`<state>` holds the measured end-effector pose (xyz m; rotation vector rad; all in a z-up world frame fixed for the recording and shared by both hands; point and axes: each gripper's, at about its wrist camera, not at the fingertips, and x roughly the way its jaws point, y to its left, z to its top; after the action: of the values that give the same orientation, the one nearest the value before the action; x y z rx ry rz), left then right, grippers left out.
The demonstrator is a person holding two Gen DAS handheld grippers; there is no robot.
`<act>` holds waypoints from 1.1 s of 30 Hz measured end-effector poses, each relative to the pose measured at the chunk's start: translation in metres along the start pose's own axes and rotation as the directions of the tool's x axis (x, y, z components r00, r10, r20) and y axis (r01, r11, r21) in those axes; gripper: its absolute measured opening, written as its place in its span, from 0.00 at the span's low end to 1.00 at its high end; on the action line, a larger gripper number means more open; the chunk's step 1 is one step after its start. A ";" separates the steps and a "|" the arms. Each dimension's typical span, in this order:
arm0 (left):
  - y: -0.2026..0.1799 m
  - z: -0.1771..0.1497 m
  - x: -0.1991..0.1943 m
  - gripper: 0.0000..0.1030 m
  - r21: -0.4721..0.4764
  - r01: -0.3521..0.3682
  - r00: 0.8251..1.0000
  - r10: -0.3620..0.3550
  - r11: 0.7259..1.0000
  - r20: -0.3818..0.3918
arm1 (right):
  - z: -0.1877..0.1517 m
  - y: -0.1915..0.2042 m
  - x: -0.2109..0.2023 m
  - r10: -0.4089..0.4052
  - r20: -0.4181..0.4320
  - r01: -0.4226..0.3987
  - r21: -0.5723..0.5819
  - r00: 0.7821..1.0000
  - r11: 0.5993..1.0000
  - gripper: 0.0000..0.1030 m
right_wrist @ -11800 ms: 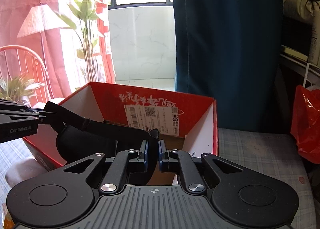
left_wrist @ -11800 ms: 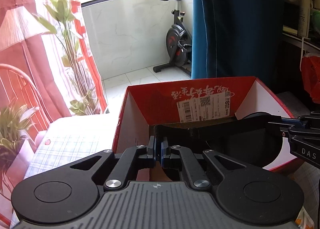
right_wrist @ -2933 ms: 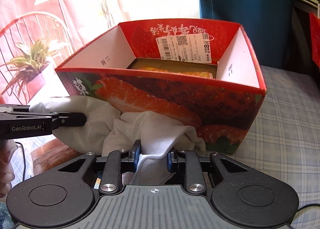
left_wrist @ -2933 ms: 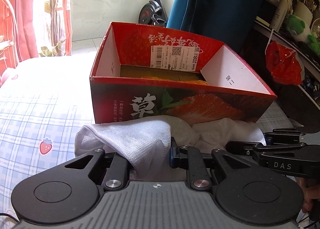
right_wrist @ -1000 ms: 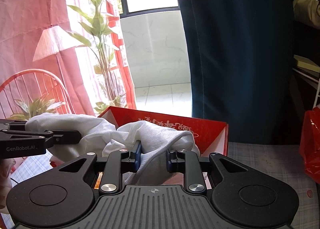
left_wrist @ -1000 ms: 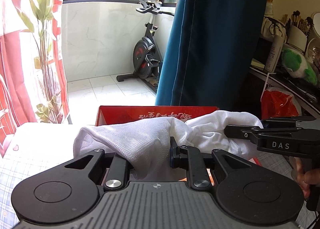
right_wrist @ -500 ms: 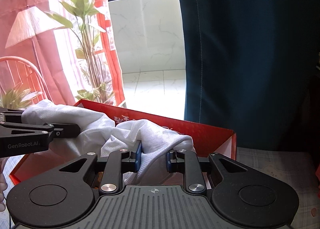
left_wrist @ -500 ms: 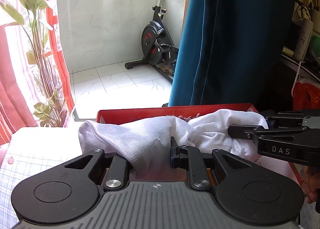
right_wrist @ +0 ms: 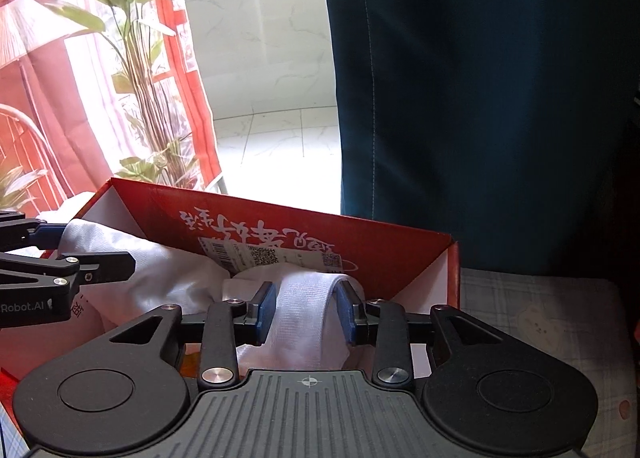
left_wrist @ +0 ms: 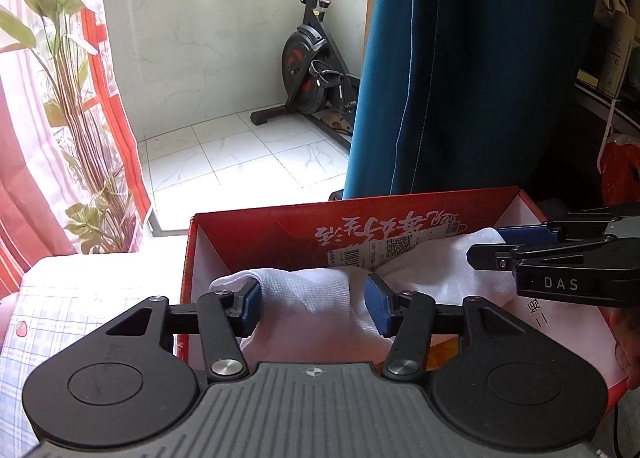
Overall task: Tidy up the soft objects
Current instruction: 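Lower the white cloth into the box and open both grippers, then move both grippers down to the blue-and-white bag on the table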
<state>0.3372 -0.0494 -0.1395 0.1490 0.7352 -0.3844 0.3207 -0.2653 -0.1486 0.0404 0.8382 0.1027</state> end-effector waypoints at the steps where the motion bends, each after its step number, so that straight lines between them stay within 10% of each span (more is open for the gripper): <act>1: 0.000 -0.001 -0.005 0.55 -0.006 0.002 1.000 -0.002 1.000 0.005 | -0.001 0.000 -0.003 -0.001 0.006 0.001 -0.001 1.000 1.000 0.34; 33: -0.043 -0.133 -0.156 0.57 -0.112 0.035 0.997 -0.028 0.993 0.066 | -0.120 0.041 -0.176 0.169 0.091 -0.164 -0.057 0.981 0.985 0.46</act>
<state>0.1316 -0.0082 -0.1314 0.0179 0.6944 -0.3749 0.1113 -0.2440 -0.0950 0.0687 0.7359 0.2774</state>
